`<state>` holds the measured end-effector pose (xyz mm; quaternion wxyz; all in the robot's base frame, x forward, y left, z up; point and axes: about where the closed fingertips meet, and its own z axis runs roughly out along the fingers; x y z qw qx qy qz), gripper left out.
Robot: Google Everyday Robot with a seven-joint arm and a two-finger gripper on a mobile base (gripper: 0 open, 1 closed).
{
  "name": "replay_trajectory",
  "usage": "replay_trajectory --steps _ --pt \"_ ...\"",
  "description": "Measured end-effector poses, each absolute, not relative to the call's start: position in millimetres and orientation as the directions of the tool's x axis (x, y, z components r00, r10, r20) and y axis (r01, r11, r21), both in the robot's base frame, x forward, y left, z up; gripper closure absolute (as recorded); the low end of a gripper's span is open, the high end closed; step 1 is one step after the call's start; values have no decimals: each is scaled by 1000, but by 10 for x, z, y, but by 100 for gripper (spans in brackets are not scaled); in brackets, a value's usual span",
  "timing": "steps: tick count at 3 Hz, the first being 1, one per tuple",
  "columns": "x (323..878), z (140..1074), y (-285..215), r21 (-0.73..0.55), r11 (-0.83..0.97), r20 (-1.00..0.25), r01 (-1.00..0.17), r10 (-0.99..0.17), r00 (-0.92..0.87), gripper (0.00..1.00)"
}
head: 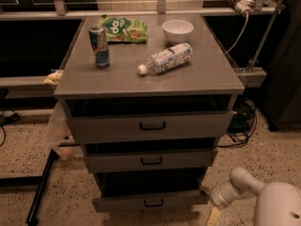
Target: Open bottom drawer
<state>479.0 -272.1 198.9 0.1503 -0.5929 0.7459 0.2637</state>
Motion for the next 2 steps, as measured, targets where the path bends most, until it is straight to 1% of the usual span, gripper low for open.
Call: replay_trajectory --steps 1,2 --pt "4645 2045 -2782 283 150 -536 -947 -794 -286 0" --pt "4643 2078 -2784 283 151 -536 -947 -794 -287 0"
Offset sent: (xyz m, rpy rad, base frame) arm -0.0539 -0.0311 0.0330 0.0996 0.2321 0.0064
